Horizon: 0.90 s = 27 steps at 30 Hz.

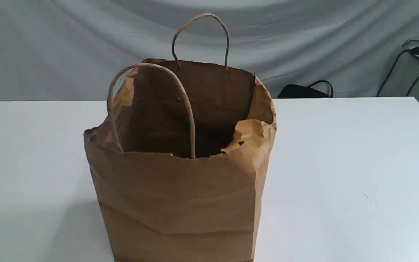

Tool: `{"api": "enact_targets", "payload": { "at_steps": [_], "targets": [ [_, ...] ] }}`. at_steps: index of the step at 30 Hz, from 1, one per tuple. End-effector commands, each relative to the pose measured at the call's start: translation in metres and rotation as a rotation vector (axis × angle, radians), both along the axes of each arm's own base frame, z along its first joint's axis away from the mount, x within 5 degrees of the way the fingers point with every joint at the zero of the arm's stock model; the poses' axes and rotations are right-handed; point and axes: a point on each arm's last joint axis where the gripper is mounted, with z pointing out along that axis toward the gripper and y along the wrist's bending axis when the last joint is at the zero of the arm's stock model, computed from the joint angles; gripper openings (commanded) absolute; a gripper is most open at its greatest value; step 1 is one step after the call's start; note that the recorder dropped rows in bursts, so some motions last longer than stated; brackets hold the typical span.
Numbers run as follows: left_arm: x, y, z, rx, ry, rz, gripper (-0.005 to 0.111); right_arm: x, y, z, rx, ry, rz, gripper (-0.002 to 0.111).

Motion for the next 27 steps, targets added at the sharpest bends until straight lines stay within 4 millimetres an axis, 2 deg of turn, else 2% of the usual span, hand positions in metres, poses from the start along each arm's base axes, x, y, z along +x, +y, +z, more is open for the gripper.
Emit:
{"api": "enact_targets", "payload": {
  "at_steps": [1,5,12,19,24,27],
  "targets": [
    [-0.001,0.008,-0.002,0.041,-0.036,0.111,0.0,0.0,0.0,-0.001,0.007,0.006,-0.007,0.0],
    [-0.01,0.015,-0.011,0.084,-0.081,0.219,0.0,0.0,0.0,-0.001,0.007,0.006,-0.007,0.0],
    [-0.015,0.023,-0.047,0.129,-0.075,0.352,0.0,0.0,0.0,-0.001,0.007,0.006,-0.007,0.0],
    [-0.009,0.024,-0.083,0.14,0.012,0.365,0.0,0.0,0.0,-0.001,0.007,0.006,-0.007,0.0],
    [-0.007,0.024,-0.098,0.145,0.052,0.364,0.0,0.0,0.0,-0.001,0.009,0.006,-0.007,0.0],
    [-0.007,0.024,-0.1,0.146,0.056,0.365,0.0,0.0,0.0,-0.001,0.009,0.006,-0.007,0.0]
  ]
}}
